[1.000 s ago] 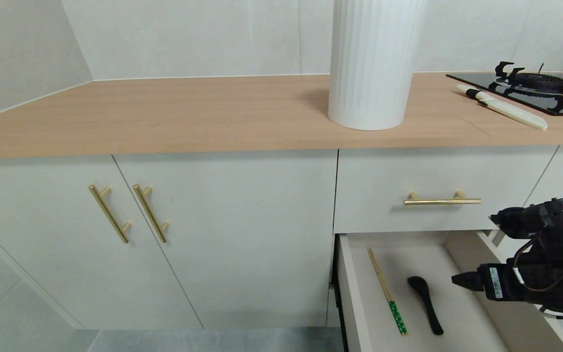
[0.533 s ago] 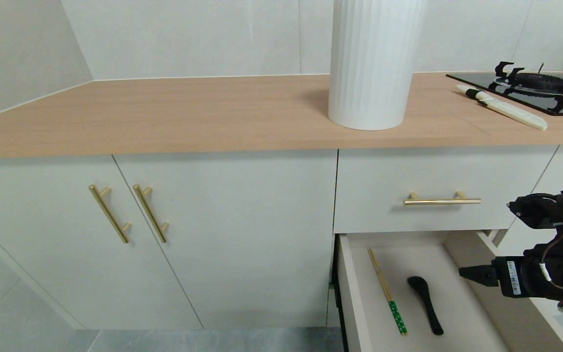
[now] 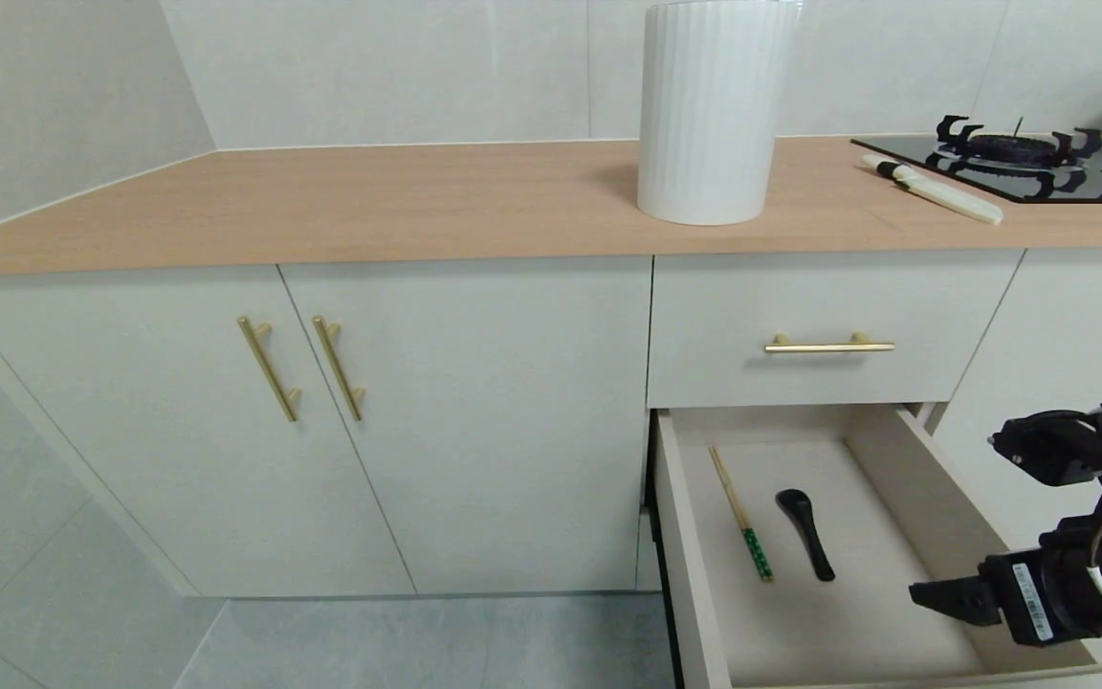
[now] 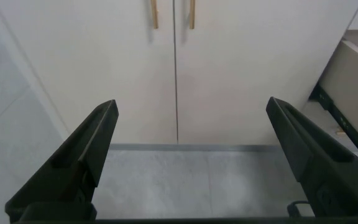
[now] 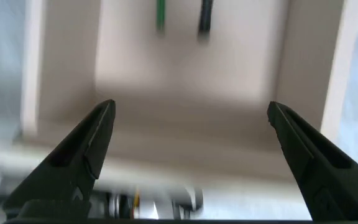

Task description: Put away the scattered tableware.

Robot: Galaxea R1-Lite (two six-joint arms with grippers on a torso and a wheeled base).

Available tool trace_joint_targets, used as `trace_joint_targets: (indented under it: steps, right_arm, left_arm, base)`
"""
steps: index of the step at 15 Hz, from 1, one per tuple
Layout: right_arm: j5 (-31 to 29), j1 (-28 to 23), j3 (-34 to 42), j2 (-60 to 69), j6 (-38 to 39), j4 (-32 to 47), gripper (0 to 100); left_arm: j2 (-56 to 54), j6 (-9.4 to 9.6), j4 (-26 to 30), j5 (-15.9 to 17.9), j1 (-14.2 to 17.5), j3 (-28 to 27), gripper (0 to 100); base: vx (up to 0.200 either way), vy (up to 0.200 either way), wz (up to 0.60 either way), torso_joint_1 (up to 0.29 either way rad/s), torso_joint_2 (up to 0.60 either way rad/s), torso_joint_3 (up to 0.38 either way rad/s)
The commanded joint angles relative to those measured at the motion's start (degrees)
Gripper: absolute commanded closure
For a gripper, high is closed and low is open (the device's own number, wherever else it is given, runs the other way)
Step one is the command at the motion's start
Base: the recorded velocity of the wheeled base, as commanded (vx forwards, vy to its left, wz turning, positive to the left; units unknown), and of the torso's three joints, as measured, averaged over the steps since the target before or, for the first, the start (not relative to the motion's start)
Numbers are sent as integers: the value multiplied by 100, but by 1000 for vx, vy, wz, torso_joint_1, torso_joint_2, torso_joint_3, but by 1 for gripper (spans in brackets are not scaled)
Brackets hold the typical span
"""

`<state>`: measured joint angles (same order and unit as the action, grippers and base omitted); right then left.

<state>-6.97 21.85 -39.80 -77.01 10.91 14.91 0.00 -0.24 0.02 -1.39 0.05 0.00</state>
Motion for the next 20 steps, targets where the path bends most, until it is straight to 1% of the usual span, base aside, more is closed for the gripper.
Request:
trace_joint_targets:
  steps: [1, 2, 3, 4, 6, 10, 12, 16, 20]
  right_arm:
    - [3, 180, -177, -60, 8, 337, 0]
    - [12, 180, -291, -121, 8, 645, 0]
    - [29, 180, -326, -174, 8, 768, 0]
    - [152, 180, -335, -341, 8, 856, 0]
    - [337, 206, -318, -684, 8, 865, 0]
    - [319, 268, -309, -1405, 60, 821, 0]
    - [319, 268, -335, -1554, 113, 785, 0]
    - [258, 250, -265, -1589, 342, 267, 0]
    - [100, 241, -168, -1668, 412, -208, 0]
  left_arm:
    - [0, -2, 6, -2, 4, 0, 0]
    - [0, -2, -2, -2, 4, 0, 0]
    - [0, -11, -2, -2, 4, 0, 0]
    - [0, -2, -2, -2, 4, 0, 0]
    - [0, -2, -2, -2, 4, 0, 0]
    - [0, -2, -2, -2, 4, 0, 0]
    - [0, -2, -2, -2, 4, 0, 0]
    - [0, -2, -2, -2, 4, 0, 0]
    - [0, -2, -2, -2, 4, 0, 0]
  base:
    - [-200, 0, 0, 2, 2, 2]
    - [-200, 0, 0, -2, 2, 2]
    - [-200, 0, 0, 2, 2, -2]
    - [0, 0, 0, 0, 0, 0]
    - [0, 0, 0, 0, 0, 0]
    - [0, 0, 0, 0, 0, 0]
    - [0, 0, 0, 0, 0, 0]
    - [0, 0, 0, 0, 0, 0]
    - [0, 0, 0, 0, 0, 0]
